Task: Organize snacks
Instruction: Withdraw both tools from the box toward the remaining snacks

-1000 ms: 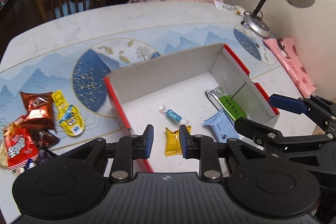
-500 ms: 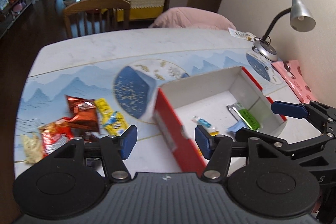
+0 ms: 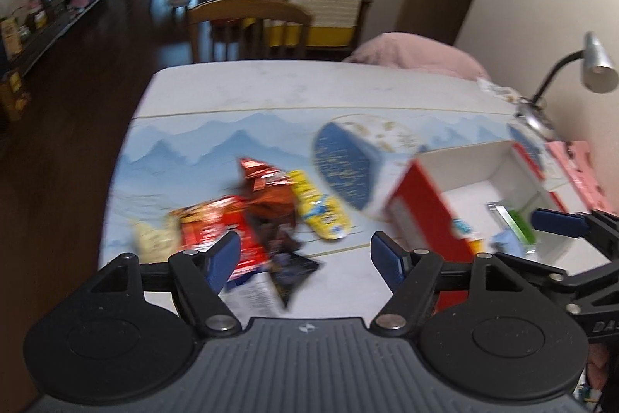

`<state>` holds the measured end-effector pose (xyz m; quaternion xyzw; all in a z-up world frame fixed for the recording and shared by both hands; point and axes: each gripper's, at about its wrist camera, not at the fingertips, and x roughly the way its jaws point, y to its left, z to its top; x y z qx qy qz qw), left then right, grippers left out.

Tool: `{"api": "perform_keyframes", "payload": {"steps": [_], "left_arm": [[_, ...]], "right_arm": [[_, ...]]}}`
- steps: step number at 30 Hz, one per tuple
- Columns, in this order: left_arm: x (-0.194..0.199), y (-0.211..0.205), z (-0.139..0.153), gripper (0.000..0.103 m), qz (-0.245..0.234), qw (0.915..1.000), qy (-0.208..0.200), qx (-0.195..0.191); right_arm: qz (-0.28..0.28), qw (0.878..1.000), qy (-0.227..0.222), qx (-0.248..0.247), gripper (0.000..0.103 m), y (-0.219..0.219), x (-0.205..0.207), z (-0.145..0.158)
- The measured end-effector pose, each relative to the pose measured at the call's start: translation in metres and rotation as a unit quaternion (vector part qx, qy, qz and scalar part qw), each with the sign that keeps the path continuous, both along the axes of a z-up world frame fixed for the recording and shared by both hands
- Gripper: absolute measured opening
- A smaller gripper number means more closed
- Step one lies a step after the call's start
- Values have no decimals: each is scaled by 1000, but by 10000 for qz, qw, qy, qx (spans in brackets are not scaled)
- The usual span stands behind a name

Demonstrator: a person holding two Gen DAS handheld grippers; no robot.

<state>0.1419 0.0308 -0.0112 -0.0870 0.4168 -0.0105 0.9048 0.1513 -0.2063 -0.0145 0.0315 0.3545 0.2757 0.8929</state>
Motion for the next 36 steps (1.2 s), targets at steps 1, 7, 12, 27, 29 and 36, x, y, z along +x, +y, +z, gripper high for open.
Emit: {"api": "perform_keyframes", "payload": {"steps": [1, 7, 12, 27, 29, 36], "left_arm": [[-1, 8, -3, 74, 65, 10000, 45, 23], [-1, 59, -23, 74, 452, 9986, 233, 143], [3, 88, -42, 74, 650, 9972, 317, 194], [40, 118, -102, 74, 251, 9957, 731, 501], [45, 119, -107, 74, 124, 9957, 756, 522], [63, 119, -124, 74, -126, 9946, 905, 499]], "right_arm": [[32, 10000, 37, -3, 103, 6, -1, -3], [109, 9994, 320, -74, 103, 36, 3, -21], [171, 9984, 506, -184, 102, 57, 10, -36], [1117, 9863, 518, -1095, 98, 160, -6, -80], [1176, 9837, 490, -1270, 96, 173, -8, -86], [1160, 9776, 393, -1713, 91, 202, -9, -102]]}}
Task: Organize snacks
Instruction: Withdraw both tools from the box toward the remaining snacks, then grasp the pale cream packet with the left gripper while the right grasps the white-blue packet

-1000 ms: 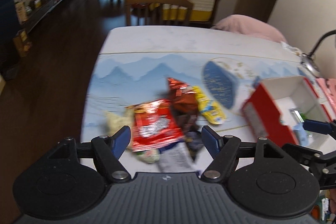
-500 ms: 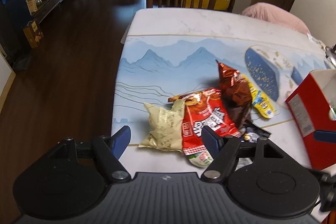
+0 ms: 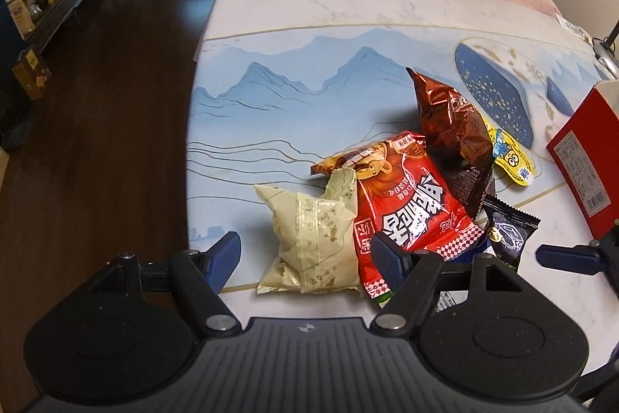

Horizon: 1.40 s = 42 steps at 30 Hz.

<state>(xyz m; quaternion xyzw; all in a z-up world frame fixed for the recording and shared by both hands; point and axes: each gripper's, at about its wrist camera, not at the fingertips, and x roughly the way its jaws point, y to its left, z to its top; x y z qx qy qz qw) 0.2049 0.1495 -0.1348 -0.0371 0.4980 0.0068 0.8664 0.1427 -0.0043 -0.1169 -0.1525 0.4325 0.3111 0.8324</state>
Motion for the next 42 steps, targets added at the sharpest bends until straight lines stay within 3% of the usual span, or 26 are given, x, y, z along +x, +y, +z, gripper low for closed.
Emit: {"api": "perform_keyframes", "payload": {"steps": [7, 12, 17, 21, 25, 28, 33, 35, 40, 42], "left_arm": [[14, 3, -9, 74, -108, 9997, 132, -149], [23, 6, -12, 73, -112, 9992, 216, -305], [24, 6, -13, 72, -93, 9991, 224, -348], [24, 6, -11, 65, -79, 9990, 200, -394], [24, 7, -12, 46, -5, 9992, 235, -328], [22, 9, -13, 40, 71, 9992, 208, -333], [18, 11, -11, 34, 172, 9991, 156, -363], [17, 12, -11, 33, 234, 9989, 153, -388], [11, 16, -6, 33, 343, 9983, 113, -460], [8, 18, -2, 32, 379, 9979, 94, -511]], "right_arm": [[-6, 9989, -254, -385, 86, 15, 2, -5], [272, 9972, -274, -636, 62, 26, 5, -6], [701, 9934, -307, -858, 51, 35, -1, -5], [838, 9915, -312, -947, 47, 39, -1, -4], [829, 9921, -407, -850, 36, 36, 0, 1], [760, 9926, -401, -854, 33, 34, 2, 2], [622, 9952, -458, -605, 16, 23, 3, 10], [523, 9957, -485, -585, 0, 18, 4, 12], [339, 9988, -170, -318, 0, 1, 10, 17], [262, 9996, 22, -137, 16, -7, 8, 23]]}}
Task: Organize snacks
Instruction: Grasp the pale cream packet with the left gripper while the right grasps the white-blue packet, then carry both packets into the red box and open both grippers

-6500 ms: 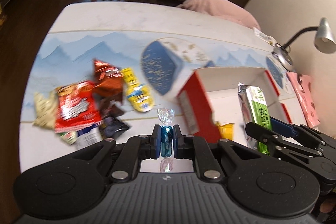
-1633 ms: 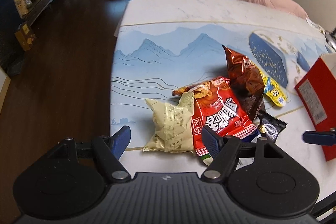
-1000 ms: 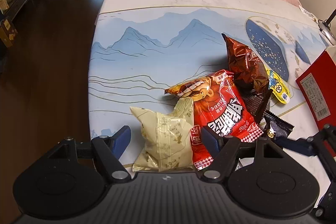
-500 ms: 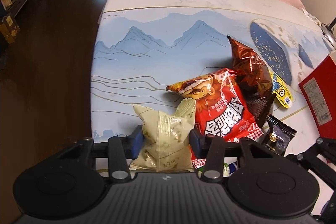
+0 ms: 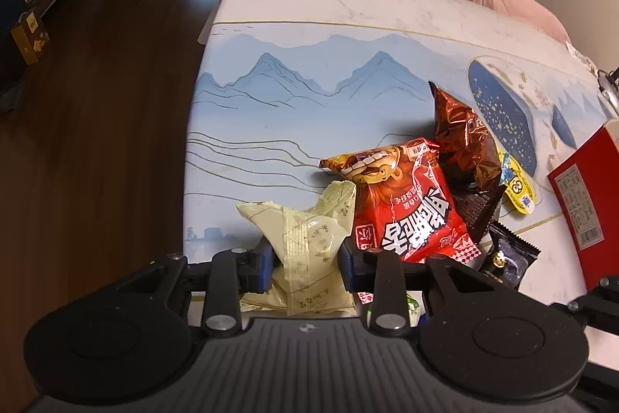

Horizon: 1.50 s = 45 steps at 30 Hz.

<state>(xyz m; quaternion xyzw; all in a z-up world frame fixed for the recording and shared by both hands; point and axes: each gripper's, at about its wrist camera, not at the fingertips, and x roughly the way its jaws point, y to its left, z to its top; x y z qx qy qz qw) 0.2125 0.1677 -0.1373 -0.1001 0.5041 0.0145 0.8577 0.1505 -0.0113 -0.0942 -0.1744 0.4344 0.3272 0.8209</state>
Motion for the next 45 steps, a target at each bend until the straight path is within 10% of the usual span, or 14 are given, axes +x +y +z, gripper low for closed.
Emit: {"api": "perform_keyframes", "payload": {"steps": [8, 30, 45], "left_arm": [[-16, 8, 14, 32, 69, 9999, -55, -84], [-78, 17, 37, 32, 211, 9986, -170, -447], [-81, 0, 44, 32, 168, 9987, -151, -455]], "right_arm": [[-51, 9986, 138, 502, 69, -19, -23, 21], [636, 9969, 363, -294, 65, 29, -2, -41], [75, 9991, 389, 149, 47, -5, -8, -11]]}}
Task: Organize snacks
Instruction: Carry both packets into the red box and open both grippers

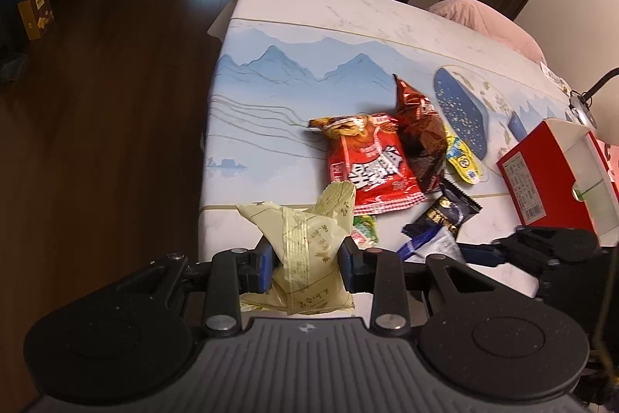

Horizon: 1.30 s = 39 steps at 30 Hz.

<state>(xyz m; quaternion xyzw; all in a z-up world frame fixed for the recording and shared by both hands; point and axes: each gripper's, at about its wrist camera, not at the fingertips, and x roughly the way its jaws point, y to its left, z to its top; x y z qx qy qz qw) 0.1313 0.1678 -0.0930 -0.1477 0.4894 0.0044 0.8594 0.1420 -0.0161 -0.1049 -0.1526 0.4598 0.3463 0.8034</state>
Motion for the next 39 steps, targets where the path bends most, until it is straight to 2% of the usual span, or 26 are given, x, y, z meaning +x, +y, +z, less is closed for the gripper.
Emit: {"api": "perform_keyframes", "payload": {"steps": [11, 17, 29, 39], "left_arm": [[6, -47, 38, 33, -409, 9989, -227, -30], [13, -86, 63, 33, -738, 9964, -413, -9], [41, -187, 95, 33, -1341, 9885, -686, 162], [75, -277, 98, 33, -1700, 9831, -588, 335]], "right_arm": [[-771, 9944, -321, 656, 47, -69, -7, 65], [-1134, 9891, -464, 816, 47, -113, -6, 87], [-1709, 9789, -647, 915, 48, -210, 13, 93], [-2086, 9726, -610, 829, 48, -287, 45, 75]]}}
